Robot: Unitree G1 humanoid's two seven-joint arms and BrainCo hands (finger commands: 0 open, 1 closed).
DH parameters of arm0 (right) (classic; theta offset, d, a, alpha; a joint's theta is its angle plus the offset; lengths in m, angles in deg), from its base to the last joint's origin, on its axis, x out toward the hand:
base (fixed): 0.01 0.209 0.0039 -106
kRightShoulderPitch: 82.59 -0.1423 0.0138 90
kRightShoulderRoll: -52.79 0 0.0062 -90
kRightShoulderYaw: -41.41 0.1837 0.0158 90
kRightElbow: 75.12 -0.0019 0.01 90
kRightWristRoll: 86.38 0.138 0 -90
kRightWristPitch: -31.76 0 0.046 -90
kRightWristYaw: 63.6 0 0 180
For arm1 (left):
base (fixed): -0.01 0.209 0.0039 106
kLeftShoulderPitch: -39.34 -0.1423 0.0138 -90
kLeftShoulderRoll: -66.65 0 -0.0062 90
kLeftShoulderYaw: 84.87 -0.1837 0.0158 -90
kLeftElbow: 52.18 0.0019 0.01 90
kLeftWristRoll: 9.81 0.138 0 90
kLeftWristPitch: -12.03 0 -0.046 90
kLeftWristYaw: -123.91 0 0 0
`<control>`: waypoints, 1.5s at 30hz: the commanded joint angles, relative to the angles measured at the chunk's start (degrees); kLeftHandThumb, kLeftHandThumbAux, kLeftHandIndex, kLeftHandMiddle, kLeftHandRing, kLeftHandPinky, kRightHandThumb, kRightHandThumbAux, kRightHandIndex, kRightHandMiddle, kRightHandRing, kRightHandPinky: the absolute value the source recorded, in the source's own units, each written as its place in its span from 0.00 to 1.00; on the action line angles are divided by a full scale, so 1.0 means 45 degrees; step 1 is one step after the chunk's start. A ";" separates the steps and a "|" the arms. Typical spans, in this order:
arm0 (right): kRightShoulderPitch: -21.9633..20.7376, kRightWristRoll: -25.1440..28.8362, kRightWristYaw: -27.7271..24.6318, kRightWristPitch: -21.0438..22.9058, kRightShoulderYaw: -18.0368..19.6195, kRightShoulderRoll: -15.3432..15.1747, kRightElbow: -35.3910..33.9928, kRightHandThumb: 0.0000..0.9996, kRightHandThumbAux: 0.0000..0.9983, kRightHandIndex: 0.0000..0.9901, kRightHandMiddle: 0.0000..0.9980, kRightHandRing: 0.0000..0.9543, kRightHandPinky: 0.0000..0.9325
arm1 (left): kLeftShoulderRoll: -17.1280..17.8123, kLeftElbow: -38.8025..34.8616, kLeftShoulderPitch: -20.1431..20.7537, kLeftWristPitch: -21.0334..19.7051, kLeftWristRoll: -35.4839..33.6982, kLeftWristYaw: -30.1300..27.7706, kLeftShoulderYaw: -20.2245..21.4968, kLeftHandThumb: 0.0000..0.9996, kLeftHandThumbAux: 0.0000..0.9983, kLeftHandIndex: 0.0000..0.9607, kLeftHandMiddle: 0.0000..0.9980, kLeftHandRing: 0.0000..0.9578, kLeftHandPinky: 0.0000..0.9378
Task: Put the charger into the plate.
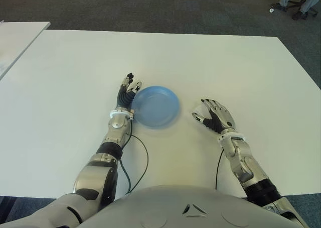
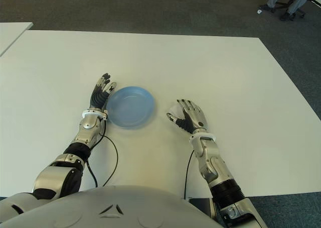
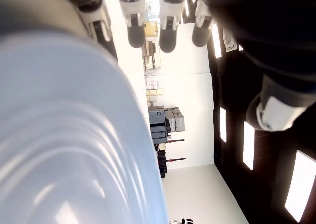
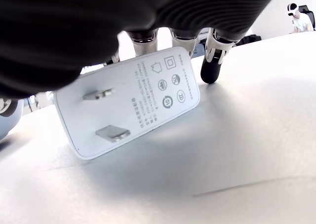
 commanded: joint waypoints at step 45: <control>0.2738 -0.0868 0.3665 -0.1564 0.0911 -0.0597 -0.0979 0.32 0.22 0.00 0.00 0.00 0.16 | -0.0007 -0.0848 -0.1747 -0.0732 0.0132 -0.0186 -0.0630 0.00 0.49 0.03 0.13 0.09 0.03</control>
